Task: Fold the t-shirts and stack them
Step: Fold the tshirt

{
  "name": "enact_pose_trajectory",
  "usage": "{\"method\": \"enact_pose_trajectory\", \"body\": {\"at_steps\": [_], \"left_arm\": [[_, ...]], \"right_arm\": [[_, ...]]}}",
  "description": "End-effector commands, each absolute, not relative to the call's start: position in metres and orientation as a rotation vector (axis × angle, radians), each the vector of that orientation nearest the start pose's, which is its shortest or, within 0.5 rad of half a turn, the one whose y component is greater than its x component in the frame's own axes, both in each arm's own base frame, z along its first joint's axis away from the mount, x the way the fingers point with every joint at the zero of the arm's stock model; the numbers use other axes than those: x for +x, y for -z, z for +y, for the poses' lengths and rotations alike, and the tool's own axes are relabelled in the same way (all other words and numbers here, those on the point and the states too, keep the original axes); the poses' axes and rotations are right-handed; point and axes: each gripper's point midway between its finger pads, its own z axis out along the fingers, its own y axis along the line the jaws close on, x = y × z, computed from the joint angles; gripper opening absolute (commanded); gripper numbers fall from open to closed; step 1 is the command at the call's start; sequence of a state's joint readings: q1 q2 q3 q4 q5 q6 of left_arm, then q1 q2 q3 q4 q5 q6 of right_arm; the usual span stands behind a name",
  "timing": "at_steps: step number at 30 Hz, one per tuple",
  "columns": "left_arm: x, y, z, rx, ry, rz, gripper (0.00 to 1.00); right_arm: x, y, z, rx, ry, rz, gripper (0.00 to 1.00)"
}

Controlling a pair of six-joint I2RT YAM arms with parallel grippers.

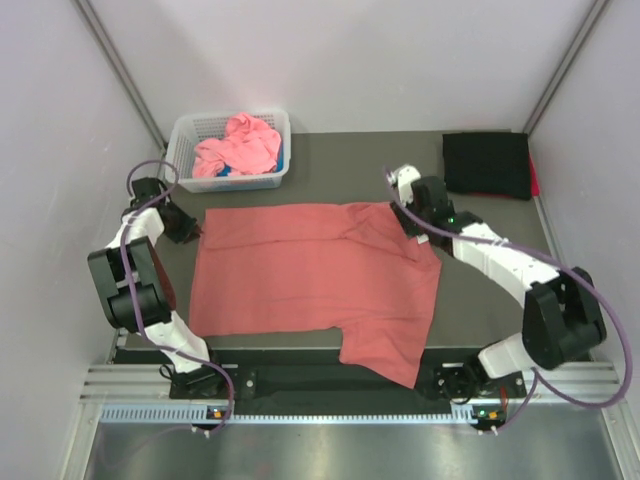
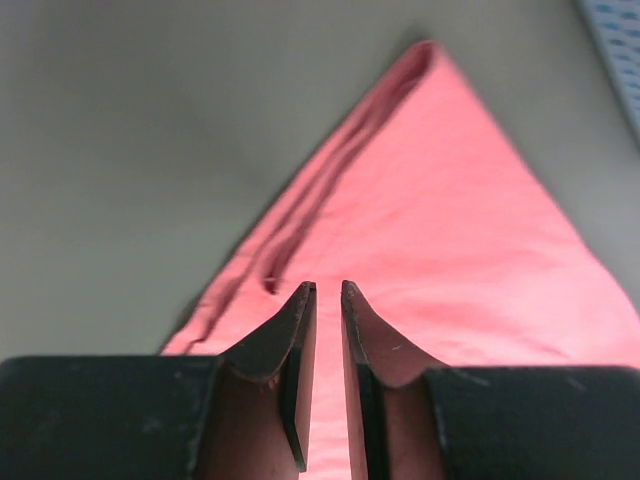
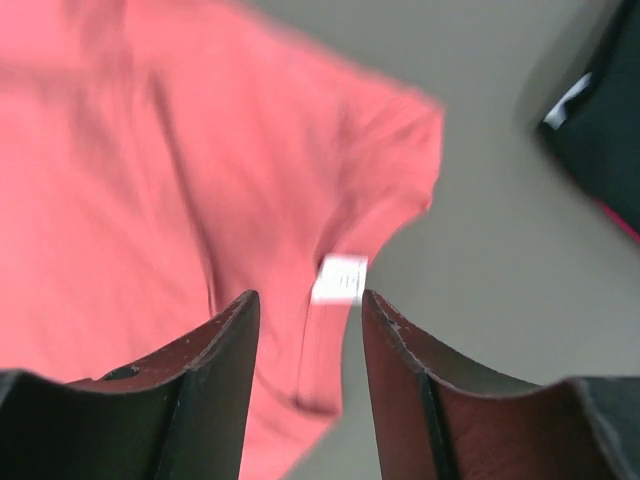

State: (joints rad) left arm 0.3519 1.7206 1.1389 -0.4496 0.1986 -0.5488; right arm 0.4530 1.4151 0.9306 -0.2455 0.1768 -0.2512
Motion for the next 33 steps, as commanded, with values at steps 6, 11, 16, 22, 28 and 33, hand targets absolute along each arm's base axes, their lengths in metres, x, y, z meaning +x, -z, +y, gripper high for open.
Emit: {"method": "enact_pose_trajectory", "body": {"at_steps": [6, 11, 16, 22, 28, 33], "left_arm": [[0.415, -0.089, 0.017, -0.805, 0.585, 2.403, 0.2], [0.421, -0.078, 0.002, -0.797, 0.623, 2.442, 0.2], [0.421, -0.081, -0.031, -0.671, 0.736, 2.453, 0.19], [0.422, -0.093, -0.067, -0.604, 0.794, 2.445, 0.19], [0.427, -0.059, -0.064, -0.649, 0.787, 2.515, 0.19], [0.431, -0.044, -0.04, -0.722, 0.685, 2.541, 0.19]], "right_arm": [[0.401, -0.113, 0.17, -0.541, -0.239, 2.315, 0.46], [0.412, -0.087, 0.158, -0.571, -0.201, 2.431, 0.45], [0.396, -0.088, 0.161, -0.566, -0.248, 2.42, 0.39], [0.369, -0.083, 0.188, -0.776, -0.46, 2.343, 0.38], [0.376, -0.061, 0.201, -0.834, -0.474, 2.369, 0.41], [0.379, -0.054, 0.209, -0.874, -0.479, 2.377, 0.42]]}}
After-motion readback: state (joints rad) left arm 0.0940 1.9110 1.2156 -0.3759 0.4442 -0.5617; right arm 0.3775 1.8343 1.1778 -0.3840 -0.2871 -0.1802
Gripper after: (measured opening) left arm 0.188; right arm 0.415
